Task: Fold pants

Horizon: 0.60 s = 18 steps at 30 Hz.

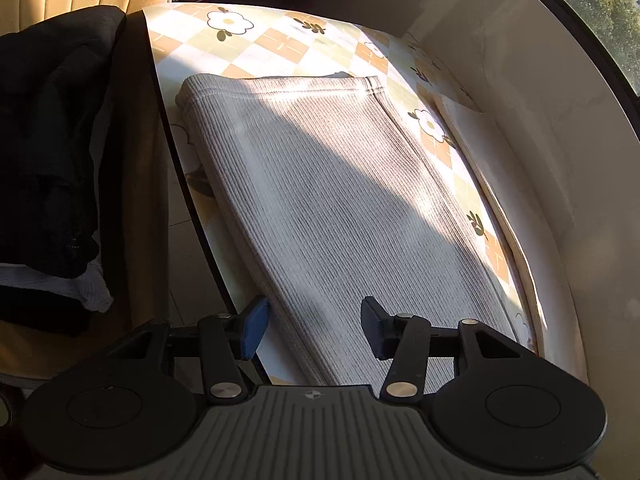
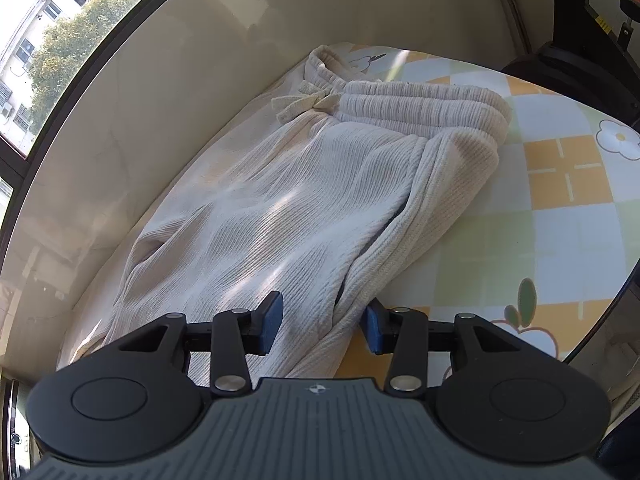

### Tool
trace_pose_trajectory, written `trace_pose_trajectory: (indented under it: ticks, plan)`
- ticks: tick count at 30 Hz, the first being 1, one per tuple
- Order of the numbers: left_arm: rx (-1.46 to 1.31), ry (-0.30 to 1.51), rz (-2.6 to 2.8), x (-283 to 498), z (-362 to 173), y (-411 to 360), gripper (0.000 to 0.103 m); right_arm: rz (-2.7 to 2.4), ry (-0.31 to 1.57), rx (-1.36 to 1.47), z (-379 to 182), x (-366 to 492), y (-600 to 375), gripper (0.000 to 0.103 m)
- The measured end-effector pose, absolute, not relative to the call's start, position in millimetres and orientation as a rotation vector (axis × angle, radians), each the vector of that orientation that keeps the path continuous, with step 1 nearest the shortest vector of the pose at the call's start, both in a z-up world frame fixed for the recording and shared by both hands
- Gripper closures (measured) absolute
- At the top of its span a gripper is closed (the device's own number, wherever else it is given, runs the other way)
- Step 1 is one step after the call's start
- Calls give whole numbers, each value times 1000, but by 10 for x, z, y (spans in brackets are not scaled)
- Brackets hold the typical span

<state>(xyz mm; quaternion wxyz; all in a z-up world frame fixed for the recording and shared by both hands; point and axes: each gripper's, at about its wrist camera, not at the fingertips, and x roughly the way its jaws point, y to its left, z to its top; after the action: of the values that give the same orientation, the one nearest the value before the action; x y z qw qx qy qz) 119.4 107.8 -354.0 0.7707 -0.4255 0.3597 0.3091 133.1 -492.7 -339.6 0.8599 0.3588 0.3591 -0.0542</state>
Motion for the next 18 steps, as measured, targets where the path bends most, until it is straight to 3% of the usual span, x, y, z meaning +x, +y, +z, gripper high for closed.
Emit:
trace_pose_trajectory:
  ticks: [13,18]
  plan:
    - [-957,689,687,1249,-3554,1228,50,-131,765,726,-3376,1368,-4892,58]
    - [-851,728,601,1388,-3581,998,46,-139,764,727,-3365,1372,-4895,58]
